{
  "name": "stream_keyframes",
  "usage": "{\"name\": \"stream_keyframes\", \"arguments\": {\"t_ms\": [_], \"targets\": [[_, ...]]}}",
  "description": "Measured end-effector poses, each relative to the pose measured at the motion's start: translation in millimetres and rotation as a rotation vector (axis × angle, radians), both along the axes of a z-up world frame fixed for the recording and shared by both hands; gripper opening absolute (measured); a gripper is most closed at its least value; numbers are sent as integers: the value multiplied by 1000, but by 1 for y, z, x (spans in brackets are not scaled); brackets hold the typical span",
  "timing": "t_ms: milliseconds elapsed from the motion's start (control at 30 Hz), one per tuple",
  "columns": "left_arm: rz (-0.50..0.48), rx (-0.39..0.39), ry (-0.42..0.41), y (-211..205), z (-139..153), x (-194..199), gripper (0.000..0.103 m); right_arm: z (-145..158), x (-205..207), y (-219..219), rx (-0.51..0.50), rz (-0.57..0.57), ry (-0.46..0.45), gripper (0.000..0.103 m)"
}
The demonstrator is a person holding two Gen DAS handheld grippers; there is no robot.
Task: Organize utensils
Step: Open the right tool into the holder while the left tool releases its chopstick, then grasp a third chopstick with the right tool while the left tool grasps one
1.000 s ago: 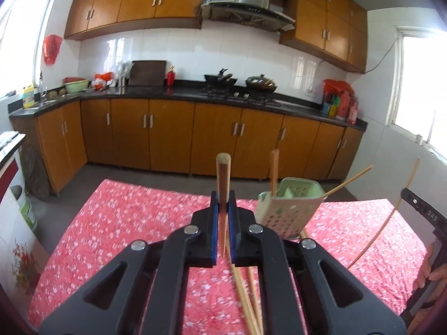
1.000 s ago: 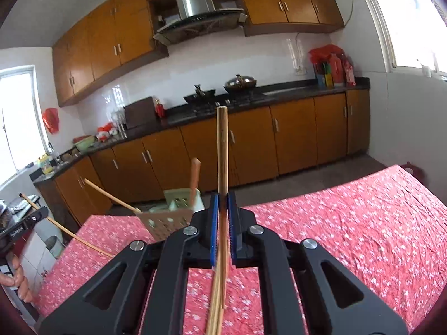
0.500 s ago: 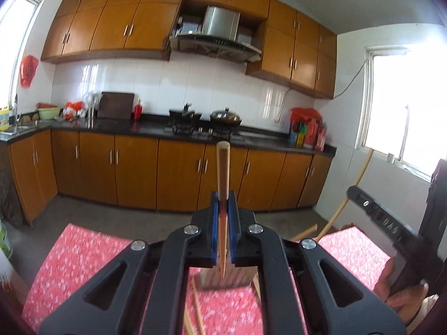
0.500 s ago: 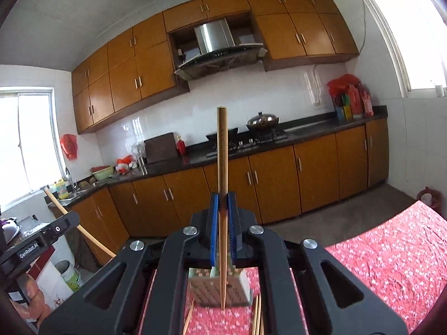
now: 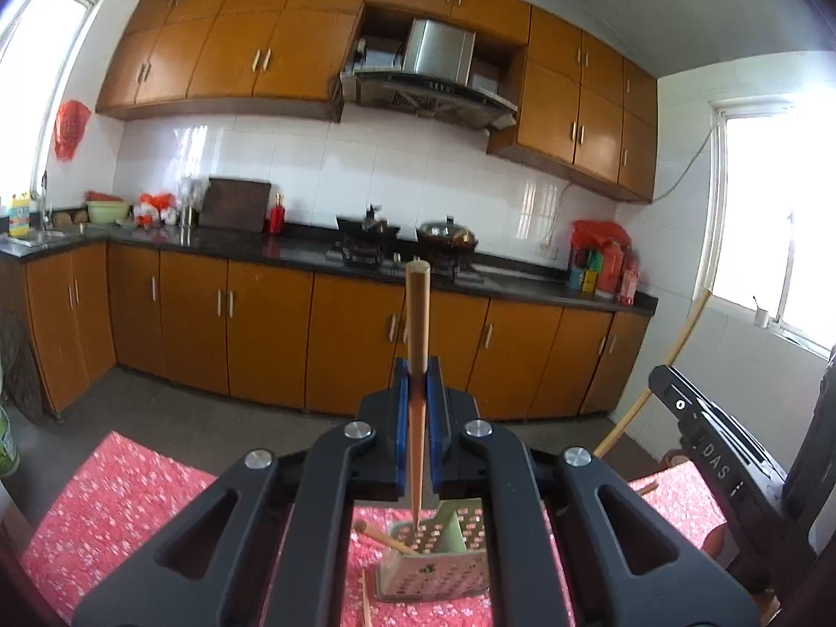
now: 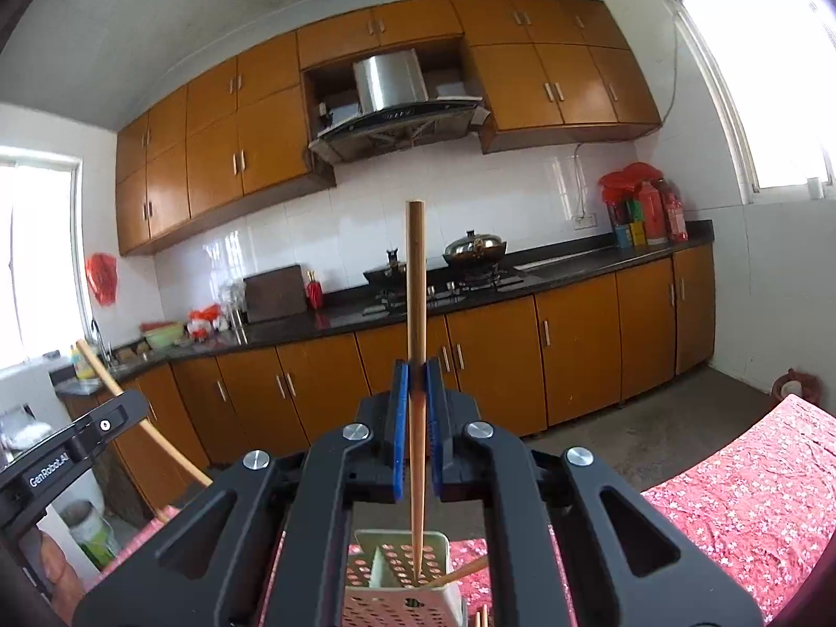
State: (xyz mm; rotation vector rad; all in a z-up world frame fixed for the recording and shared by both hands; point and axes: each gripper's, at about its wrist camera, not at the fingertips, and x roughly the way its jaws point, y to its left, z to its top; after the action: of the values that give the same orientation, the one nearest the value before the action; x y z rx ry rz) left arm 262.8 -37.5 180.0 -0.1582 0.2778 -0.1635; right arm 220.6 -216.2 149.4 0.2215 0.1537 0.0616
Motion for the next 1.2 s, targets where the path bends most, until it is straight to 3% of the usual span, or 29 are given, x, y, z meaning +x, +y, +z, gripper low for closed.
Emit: {"name": "stream_keyframes", "arguments": {"t_ms": [233, 300, 367, 600, 700, 867, 967, 1067, 1200], "targets": [[-1, 7, 60, 2, -19, 8, 8, -6, -1, -2, 11, 19, 47, 9], [2, 7, 59, 5, -18, 5, 8, -3, -4, -5, 19, 20, 52, 22], [12, 6, 56, 7, -16, 0, 10, 0, -9, -8, 24, 13, 47, 28], [55, 6, 55, 27, -7, -29, 11, 10, -40, -21, 16, -19, 49, 35], [84, 9, 78, 44, -14, -51, 15, 0, -57, -33, 32, -38, 93, 36], [111, 16, 158, 68, -53, -79, 16, -55, -71, -49, 22, -57, 283, 35], [114, 49, 260, 75, -95, -85, 16, -106, -62, -50, 36, -13, 462, 35], [105, 57, 364, 78, -136, -88, 16, -157, -55, -43, 76, 60, 626, 28], [70, 47, 471, 76, -177, -89, 16, -197, -56, -28, 85, 116, 734, 22]]}}
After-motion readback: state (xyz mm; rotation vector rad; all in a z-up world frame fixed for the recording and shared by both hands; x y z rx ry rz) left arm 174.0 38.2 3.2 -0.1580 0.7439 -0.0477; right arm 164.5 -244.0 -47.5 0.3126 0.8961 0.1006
